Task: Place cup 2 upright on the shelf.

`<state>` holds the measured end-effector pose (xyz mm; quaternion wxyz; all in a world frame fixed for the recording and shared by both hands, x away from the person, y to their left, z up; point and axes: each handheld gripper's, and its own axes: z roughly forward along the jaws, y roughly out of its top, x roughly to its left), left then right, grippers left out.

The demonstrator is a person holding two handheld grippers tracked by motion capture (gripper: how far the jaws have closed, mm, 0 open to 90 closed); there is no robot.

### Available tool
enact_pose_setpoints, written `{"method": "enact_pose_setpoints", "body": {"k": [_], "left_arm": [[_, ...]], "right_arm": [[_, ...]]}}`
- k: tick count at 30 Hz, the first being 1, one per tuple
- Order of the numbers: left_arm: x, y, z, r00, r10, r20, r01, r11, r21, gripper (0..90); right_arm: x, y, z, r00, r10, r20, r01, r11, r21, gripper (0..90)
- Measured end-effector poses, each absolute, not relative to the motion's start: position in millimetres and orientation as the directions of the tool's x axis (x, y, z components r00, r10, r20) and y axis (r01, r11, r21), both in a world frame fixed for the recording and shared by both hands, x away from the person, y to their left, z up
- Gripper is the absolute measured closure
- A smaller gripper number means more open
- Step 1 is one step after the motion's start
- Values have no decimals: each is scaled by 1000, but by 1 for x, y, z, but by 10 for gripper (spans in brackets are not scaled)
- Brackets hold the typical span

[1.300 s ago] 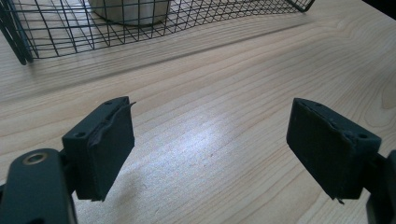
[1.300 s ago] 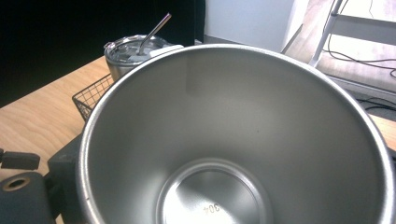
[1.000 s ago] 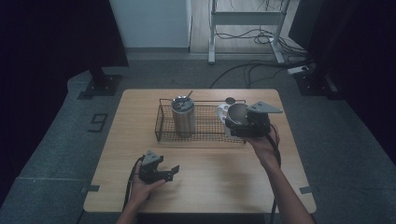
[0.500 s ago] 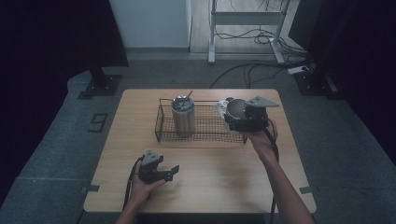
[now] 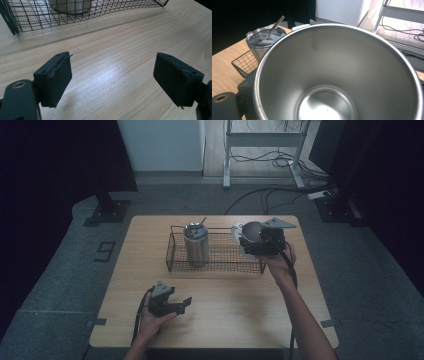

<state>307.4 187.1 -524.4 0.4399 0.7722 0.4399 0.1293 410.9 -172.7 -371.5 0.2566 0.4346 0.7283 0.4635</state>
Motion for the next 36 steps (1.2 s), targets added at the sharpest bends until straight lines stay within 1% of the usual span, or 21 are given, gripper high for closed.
{"method": "enact_pose_setpoints", "body": {"k": [16,36], "left_arm": [[308,188,-523,580,791,-194,570,-224,790,155],[308,187,-525,586,786,-194,575,-236,783,154]], "right_arm": [[441,-173,-385,-462,885,53,437,175,882,67],[463,-167,-399,-454,889,60,464,179,867,67]]}}
